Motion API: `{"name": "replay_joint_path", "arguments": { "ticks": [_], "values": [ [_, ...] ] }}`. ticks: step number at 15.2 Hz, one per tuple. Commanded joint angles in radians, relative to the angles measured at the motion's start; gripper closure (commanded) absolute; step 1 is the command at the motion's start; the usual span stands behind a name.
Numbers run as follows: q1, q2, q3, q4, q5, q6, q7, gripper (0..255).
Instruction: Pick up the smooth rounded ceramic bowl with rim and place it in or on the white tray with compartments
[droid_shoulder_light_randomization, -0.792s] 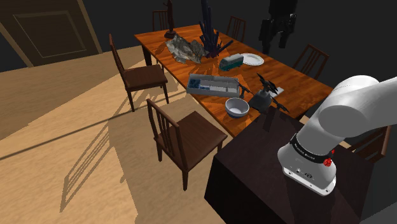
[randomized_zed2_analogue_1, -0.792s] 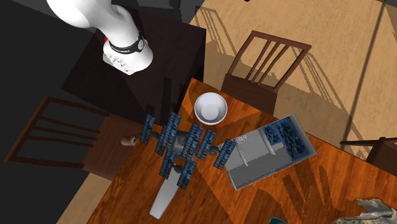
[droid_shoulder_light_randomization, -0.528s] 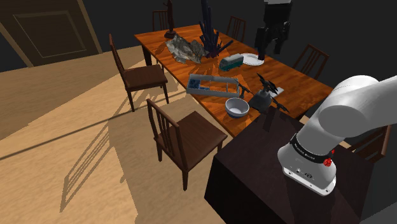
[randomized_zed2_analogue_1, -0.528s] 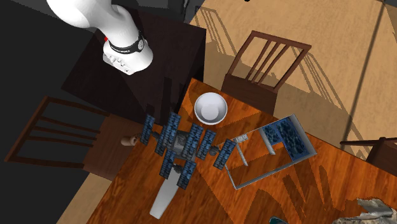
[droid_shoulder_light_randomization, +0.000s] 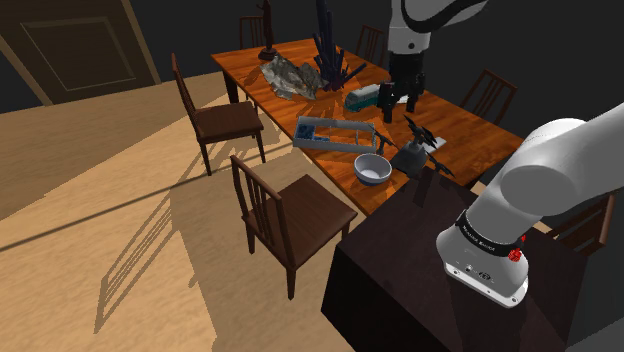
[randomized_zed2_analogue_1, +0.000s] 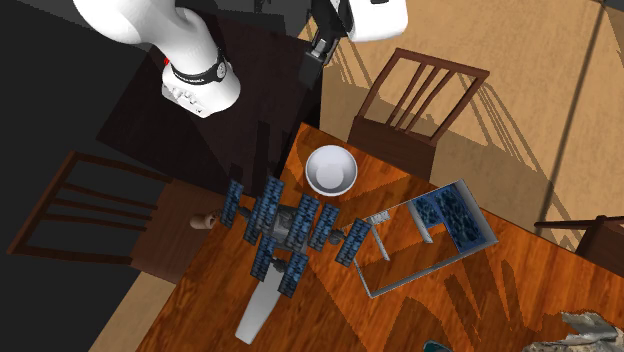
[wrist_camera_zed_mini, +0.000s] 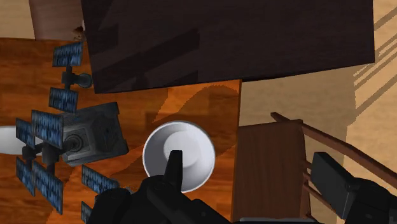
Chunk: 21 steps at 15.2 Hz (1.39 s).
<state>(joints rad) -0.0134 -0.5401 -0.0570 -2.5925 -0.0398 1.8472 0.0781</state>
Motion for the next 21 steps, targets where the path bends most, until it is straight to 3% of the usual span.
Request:
{"name": "replay_joint_path", "arguments": {
  "ticks": [1,7,14,19,21],
  "values": [
    [0.002,0.052,-0.001,-0.026,-0.002,0.081,-0.001,0],
    [0.002,0.268,-0.011,-0.047,-0.012,0.318,-0.013,0],
    [0.000,0.566,-0.018,0.002,-0.016,0.567,-0.029,0],
    [-0.004,0.788,-0.018,0.083,-0.013,0.708,-0.040,0],
    [-0.005,0.809,-0.017,0.085,-0.013,0.727,-0.041,0]
  ]
}}
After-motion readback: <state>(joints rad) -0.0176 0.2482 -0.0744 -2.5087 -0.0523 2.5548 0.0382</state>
